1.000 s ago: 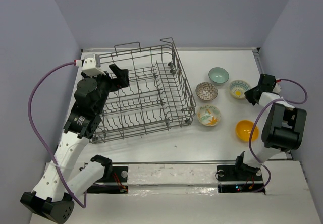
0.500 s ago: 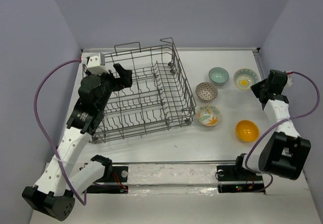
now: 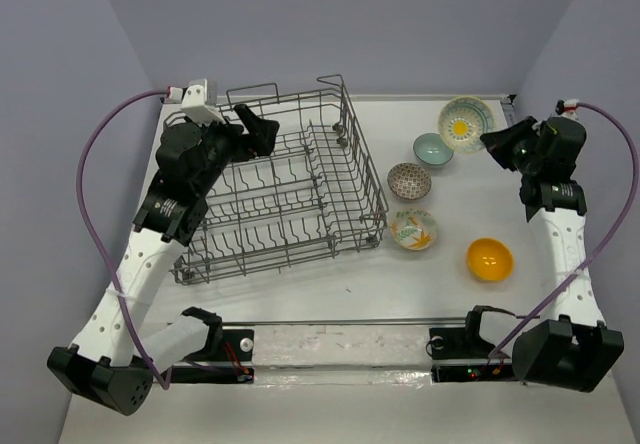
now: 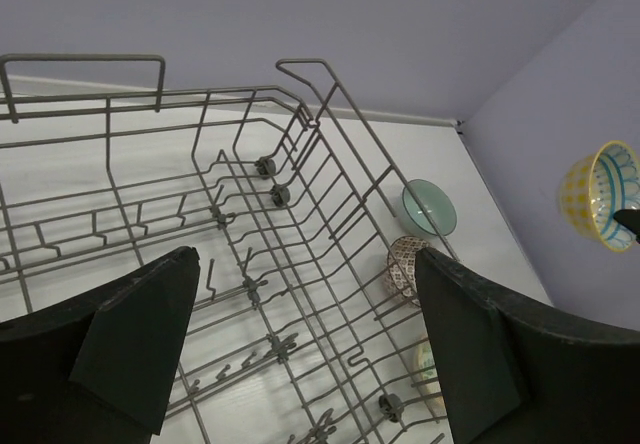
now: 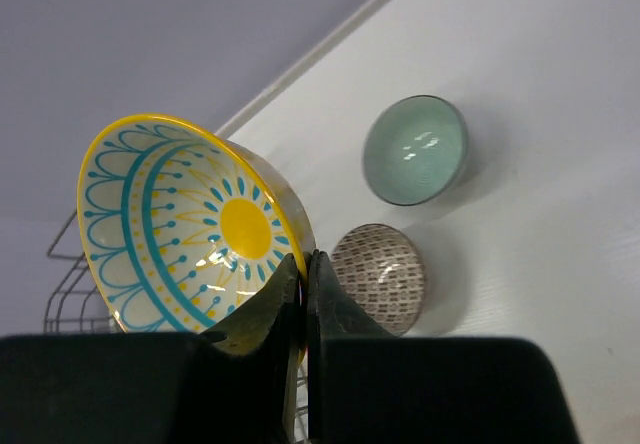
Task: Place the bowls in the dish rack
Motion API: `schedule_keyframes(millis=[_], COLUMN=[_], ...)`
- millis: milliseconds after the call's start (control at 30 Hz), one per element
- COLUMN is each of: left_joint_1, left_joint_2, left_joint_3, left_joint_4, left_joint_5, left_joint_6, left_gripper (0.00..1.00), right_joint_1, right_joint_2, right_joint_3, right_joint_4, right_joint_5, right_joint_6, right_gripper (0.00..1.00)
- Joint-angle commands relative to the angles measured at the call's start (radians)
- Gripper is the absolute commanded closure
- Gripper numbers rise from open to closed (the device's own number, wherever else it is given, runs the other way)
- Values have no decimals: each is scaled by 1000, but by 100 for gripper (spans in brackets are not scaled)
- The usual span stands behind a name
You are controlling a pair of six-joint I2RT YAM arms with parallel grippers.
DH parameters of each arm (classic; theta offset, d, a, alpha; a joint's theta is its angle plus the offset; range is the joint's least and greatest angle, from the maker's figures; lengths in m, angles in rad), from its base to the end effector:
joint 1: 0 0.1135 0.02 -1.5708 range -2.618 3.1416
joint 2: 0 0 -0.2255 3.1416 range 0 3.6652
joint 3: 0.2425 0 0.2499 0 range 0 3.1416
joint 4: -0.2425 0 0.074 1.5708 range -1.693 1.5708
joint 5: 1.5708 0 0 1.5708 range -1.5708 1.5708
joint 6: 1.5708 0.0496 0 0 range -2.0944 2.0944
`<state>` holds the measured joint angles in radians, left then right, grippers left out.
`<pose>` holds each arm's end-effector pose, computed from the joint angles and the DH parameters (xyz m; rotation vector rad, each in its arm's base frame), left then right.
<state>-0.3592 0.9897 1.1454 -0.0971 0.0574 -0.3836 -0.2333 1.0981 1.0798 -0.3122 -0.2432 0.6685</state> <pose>0.2329 -0.0905 0.4061 0.0282 1.5459 -0.6361 0.2718 -0.0523 0.3302 0.6854 1.7998 0.5247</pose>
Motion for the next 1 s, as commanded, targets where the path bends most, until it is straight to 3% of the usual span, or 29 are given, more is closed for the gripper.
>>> schedule_keyframes(millis=[0,433,667,967], left_joint_1=[-18,-86,-159,-233], left_joint_2=[39,148,184,219], left_joint_3=[97,269,298,263], left_joint_4=[19,-90,-153,-202], left_joint_5=[90,193,69,-145], left_joint_6=[-23,-21,-15,-3], left_gripper=[3,4,9,19], right_joint_1=[136,578,755,842], right_joint_2=[-20,163,276,350], right_joint_3=[150,385,479,563], right_joint_4=[19,12,1,-25], right_joint_5=[-65,82,237,347], right_joint_6=[-38,-86,-130,-176], right_gripper=[99,99,99,99])
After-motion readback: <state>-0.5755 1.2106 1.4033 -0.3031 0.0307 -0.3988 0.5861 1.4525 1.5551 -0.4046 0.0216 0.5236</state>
